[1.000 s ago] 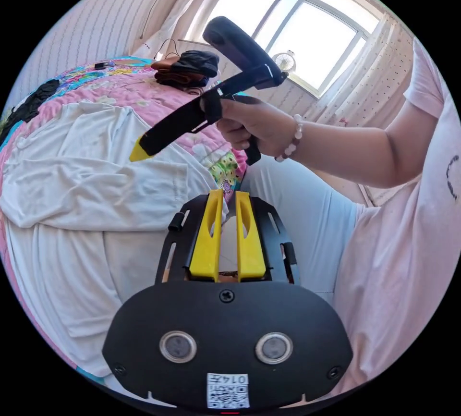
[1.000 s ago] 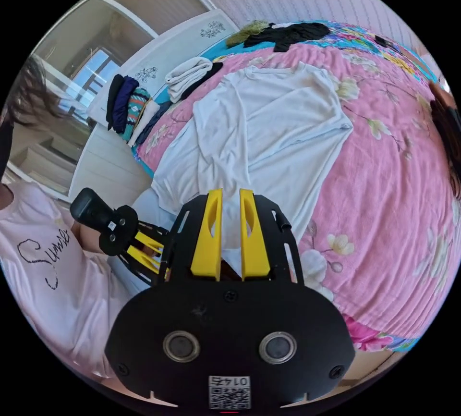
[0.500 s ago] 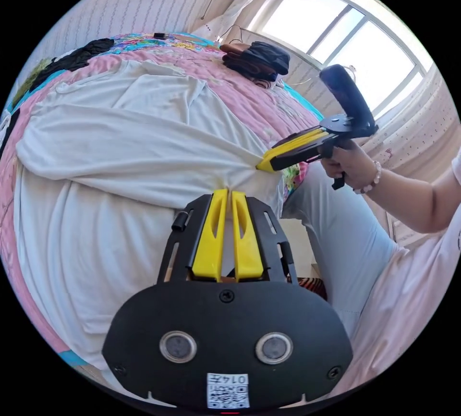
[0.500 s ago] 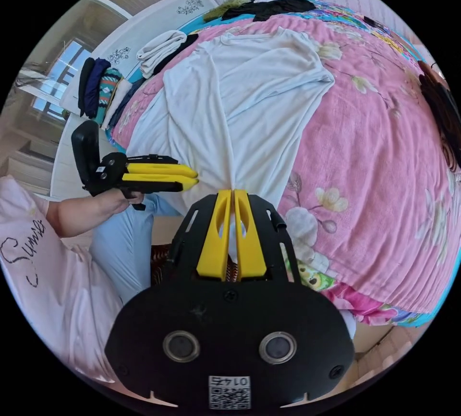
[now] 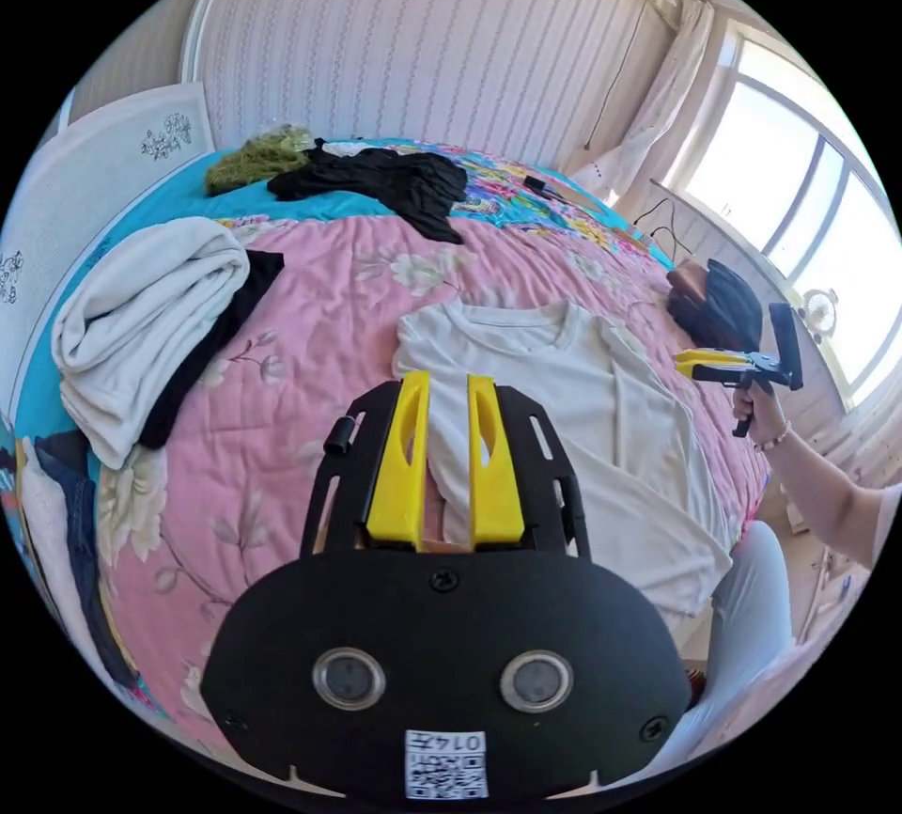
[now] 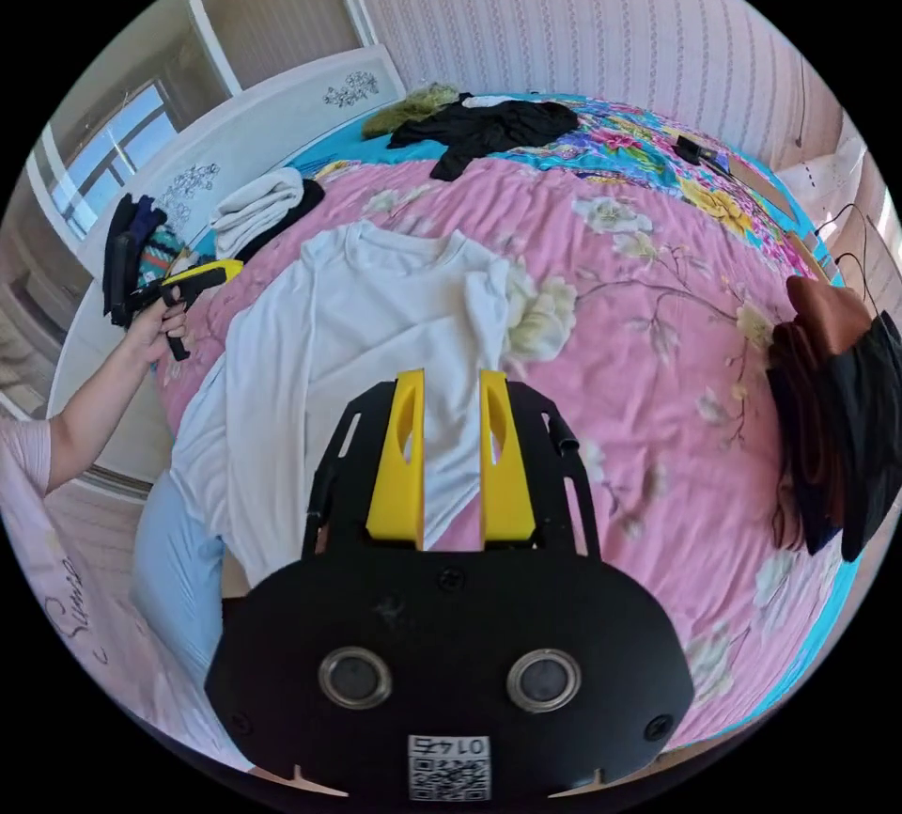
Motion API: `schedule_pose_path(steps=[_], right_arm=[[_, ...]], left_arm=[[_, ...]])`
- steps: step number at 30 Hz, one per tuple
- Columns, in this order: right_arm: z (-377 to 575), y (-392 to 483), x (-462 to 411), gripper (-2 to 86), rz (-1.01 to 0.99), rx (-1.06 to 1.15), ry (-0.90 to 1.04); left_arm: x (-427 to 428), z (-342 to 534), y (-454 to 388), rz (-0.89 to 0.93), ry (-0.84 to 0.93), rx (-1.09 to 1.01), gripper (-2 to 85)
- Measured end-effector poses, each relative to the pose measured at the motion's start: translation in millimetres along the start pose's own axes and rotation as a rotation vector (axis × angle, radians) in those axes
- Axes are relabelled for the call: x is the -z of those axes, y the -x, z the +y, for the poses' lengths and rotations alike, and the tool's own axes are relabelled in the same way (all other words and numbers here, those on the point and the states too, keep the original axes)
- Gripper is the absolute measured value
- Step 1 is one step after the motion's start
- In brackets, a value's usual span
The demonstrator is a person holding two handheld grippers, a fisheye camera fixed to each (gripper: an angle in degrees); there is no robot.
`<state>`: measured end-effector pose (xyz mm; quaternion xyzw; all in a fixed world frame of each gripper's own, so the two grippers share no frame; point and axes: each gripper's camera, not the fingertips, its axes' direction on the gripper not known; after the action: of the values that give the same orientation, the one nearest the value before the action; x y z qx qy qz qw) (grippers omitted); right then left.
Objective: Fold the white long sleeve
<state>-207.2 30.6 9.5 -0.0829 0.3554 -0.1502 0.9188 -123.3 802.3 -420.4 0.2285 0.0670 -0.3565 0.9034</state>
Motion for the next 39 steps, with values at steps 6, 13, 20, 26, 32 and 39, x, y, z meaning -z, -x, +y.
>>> schedule_pose_path(steps=[6,13,20,26,32,39], right_arm=[[-45,-42,-75,12.0,0.038,-0.107,0.129],[-48,-80,-31,1.4,0.002,-0.082,0.026],[-67,-111,40,0.7,0.018,-0.180,-0.168],[-29,-112,77,0.7,-0.109,-0.158,-0.257],[86,-65,87,0.8,-0.287,-0.029,-0.209],[226,-6,45,1.1,-0.331,-0.044,-0.019]], left_arm=[[-79,-38,42,0.081,0.182,0.111,8.5],[-42,-76,62,0.101,0.016,0.075,0.1],[28,-134,62,0.116,-0.195,0.113,-0.6],[69,-93,49,0.158,-0.179,-0.031,-0.6],[110,40,40,0.131,-0.089,-0.146,-0.5],[117,191,48,0.137,0.004,0.004,-0.4]])
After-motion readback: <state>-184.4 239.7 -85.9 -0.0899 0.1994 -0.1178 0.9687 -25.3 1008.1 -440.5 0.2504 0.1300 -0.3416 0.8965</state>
